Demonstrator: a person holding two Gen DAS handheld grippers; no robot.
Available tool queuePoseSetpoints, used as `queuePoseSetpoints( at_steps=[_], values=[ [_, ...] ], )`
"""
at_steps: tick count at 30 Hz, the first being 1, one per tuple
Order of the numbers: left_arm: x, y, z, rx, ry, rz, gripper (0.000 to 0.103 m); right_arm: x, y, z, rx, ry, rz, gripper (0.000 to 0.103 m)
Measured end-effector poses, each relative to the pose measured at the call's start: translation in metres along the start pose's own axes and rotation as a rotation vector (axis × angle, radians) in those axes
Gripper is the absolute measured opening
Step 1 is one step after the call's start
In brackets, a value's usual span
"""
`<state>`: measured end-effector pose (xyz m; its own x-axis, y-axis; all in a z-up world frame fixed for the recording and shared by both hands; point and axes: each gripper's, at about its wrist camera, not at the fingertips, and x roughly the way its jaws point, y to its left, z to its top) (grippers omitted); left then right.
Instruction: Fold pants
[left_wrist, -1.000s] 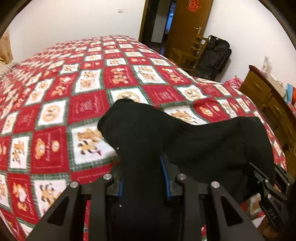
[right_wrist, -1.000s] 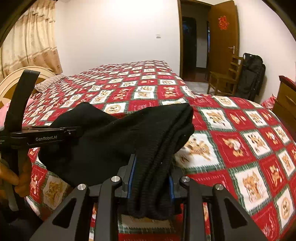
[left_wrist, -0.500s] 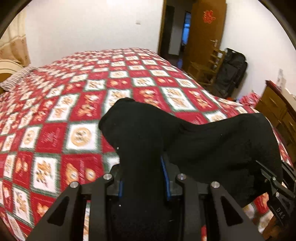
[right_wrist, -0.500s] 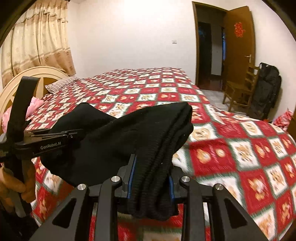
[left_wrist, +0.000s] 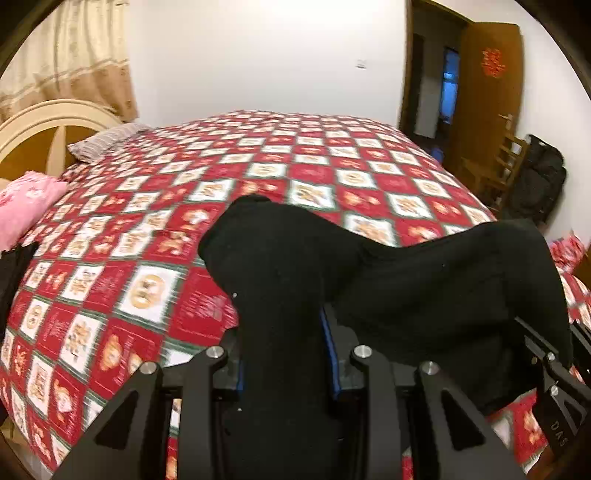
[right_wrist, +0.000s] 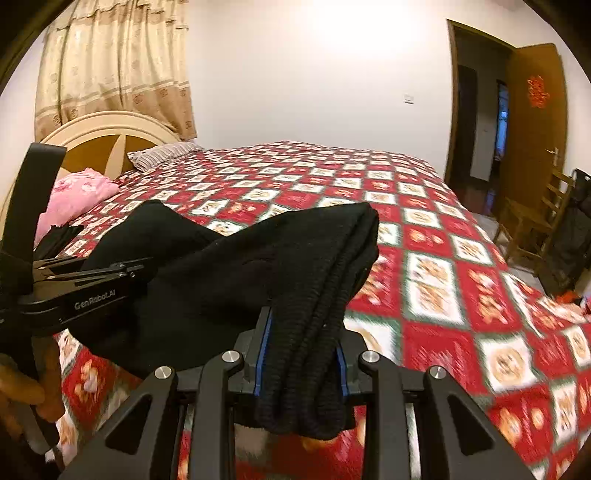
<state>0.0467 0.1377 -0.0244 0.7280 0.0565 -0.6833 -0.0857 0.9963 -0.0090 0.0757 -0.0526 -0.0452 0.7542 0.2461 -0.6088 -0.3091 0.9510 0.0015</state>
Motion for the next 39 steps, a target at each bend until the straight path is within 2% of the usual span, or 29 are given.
queuePoseSetpoints(
  at_steps=[5,11,19,21,25,27,29,32,35,37,38,39],
  values=[
    [0.012,0.026,0.005,-0.051,-0.011,0.062,0.033,0.041,0.013,0.009,-0.017,0.028,0.044,0.03],
    [0.039,0.035,0.002,-0.057,0.01,0.104,0.033,0.084,0.015,0.005,-0.031,0.107,0.034,0.03],
    [0.065,0.037,-0.01,-0.051,0.052,0.157,0.034,0.107,0.01,-0.006,-0.032,0.154,0.026,0.03],
    [0.071,0.037,-0.013,-0.044,0.059,0.166,0.036,0.11,0.009,-0.006,-0.027,0.166,0.023,0.033],
    [0.078,0.038,-0.017,-0.014,0.052,0.202,0.053,0.117,0.005,-0.008,-0.009,0.191,0.014,0.042],
    [0.078,0.04,-0.018,-0.004,0.044,0.223,0.064,0.116,0.002,-0.008,0.006,0.197,0.009,0.053],
    [0.077,0.047,-0.018,-0.014,0.054,0.245,0.083,0.113,-0.007,-0.008,0.039,0.21,0.027,0.059],
    [0.068,0.062,-0.017,-0.053,0.09,0.256,0.102,0.092,-0.021,-0.008,0.133,0.185,0.045,0.06],
    [0.051,0.07,-0.018,-0.055,0.083,0.289,0.103,0.061,-0.026,-0.01,0.21,0.099,-0.027,0.06],
    [0.038,0.068,-0.018,-0.03,0.055,0.334,0.103,0.038,-0.018,-0.011,0.184,0.025,-0.091,0.06],
    [0.031,0.066,-0.018,-0.016,0.032,0.356,0.103,0.032,-0.012,-0.01,0.161,0.006,-0.1,0.057],
    [0.023,0.062,-0.017,-0.001,0.005,0.371,0.103,0.029,-0.007,-0.01,0.147,-0.002,-0.09,0.046]
  ],
)
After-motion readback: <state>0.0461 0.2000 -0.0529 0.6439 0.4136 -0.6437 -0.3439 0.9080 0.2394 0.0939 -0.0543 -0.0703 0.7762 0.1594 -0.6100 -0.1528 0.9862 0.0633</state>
